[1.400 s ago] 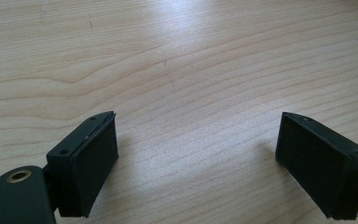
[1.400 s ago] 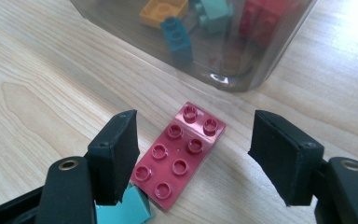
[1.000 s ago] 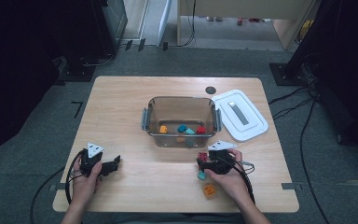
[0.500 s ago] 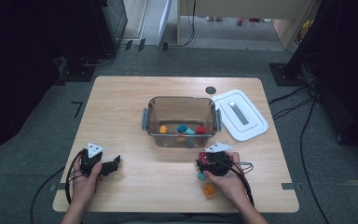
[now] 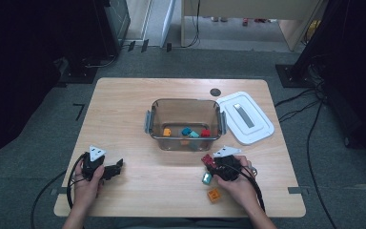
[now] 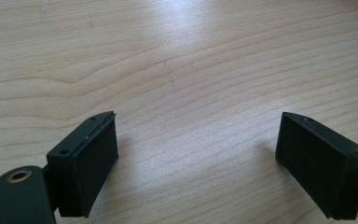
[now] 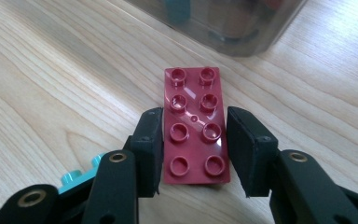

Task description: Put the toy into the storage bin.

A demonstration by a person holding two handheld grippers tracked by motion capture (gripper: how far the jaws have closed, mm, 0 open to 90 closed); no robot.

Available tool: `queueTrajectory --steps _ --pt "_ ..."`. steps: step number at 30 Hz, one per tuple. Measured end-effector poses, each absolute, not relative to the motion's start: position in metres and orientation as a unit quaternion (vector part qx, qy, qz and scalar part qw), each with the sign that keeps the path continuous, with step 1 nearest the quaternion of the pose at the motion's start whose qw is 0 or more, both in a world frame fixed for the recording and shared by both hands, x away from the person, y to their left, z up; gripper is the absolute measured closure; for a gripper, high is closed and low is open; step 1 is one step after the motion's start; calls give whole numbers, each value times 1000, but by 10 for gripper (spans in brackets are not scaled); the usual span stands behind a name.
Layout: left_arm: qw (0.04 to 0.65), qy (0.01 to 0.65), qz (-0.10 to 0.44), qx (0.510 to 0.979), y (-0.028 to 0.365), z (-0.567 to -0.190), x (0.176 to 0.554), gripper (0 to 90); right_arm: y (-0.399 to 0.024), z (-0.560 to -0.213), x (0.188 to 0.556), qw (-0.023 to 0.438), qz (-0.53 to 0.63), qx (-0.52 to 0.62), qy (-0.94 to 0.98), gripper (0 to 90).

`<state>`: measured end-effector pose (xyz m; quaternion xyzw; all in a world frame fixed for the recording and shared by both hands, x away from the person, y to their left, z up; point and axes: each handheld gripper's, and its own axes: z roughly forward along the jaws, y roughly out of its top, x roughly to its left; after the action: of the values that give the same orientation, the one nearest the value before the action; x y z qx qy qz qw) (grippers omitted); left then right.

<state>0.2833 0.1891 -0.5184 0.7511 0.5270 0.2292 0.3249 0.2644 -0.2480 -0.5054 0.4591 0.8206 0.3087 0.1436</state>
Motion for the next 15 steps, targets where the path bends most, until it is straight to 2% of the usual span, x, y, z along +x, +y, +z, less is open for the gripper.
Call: queueTrajectory --steps 15 --pt "325 527 229 751 189 -518 283 128 -250 -505 265 120 325 435 831 603"
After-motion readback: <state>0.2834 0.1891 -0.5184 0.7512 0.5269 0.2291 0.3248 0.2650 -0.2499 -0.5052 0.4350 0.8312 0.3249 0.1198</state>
